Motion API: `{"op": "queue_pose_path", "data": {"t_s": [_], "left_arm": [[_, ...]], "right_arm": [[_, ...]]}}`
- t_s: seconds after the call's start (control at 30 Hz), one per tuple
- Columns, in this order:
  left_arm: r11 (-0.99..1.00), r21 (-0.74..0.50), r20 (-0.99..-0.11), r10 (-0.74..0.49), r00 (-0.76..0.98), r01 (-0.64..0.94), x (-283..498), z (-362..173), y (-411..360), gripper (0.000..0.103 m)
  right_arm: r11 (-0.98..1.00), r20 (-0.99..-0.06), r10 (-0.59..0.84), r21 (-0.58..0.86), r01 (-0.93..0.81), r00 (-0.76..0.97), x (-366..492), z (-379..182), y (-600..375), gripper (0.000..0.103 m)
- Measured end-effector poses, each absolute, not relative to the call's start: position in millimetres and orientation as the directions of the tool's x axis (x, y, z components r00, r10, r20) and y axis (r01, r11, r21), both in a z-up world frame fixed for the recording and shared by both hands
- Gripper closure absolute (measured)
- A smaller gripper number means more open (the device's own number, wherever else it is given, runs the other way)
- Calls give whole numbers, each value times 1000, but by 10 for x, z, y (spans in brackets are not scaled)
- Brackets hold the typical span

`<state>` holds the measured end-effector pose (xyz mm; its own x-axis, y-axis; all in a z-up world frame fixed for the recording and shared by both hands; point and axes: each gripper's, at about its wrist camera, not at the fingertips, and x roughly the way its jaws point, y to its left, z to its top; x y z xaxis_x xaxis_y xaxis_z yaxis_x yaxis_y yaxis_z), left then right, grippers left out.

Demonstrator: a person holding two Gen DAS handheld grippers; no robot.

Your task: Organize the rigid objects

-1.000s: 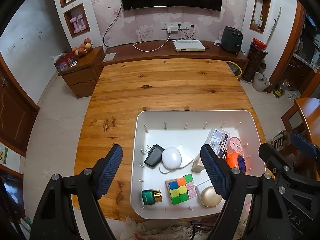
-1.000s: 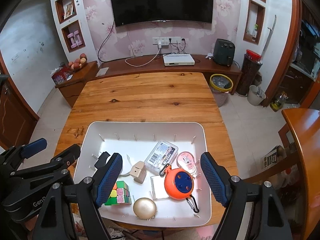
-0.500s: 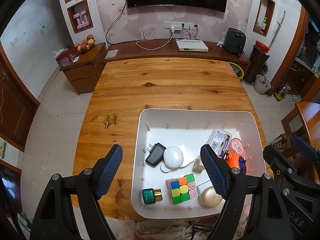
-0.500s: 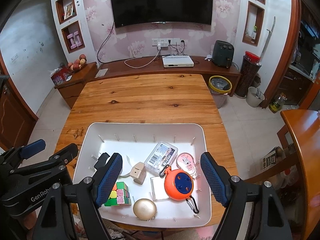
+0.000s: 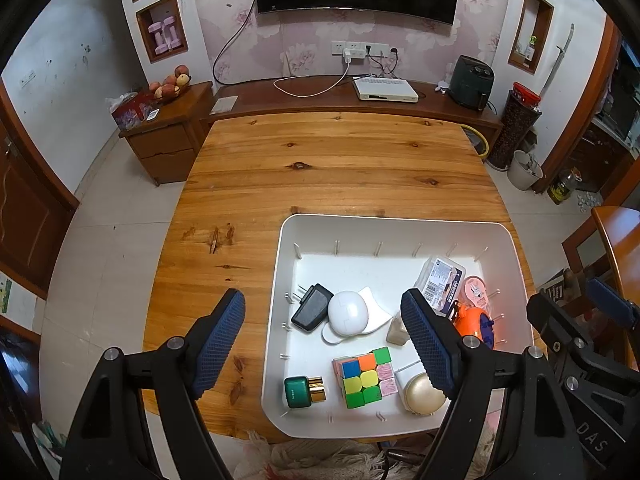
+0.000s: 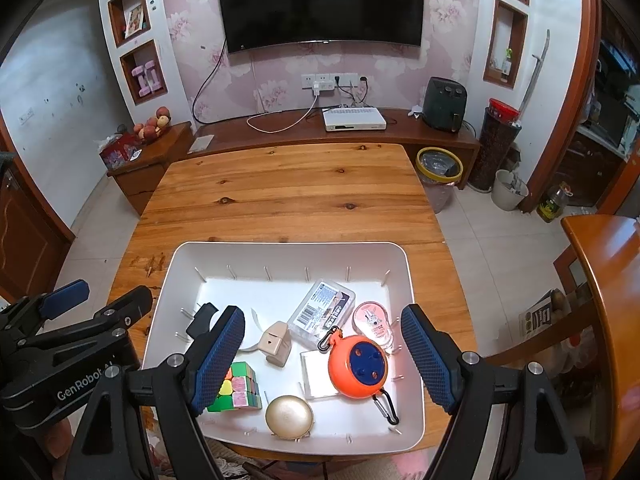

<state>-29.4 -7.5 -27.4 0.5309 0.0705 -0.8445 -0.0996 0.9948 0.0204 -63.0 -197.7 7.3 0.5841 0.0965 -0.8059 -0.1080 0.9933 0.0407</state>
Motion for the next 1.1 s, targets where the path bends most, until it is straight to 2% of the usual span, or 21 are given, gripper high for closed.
{"op": "queue_pose_path", "data": {"t_s": [1.1], "left_arm": [[994,20,-846,73,529,-106,-314,-310,-32,20]], "right_arm": [[993,-822,91,34,-112,562,-637,-50,-1899,22]]}}
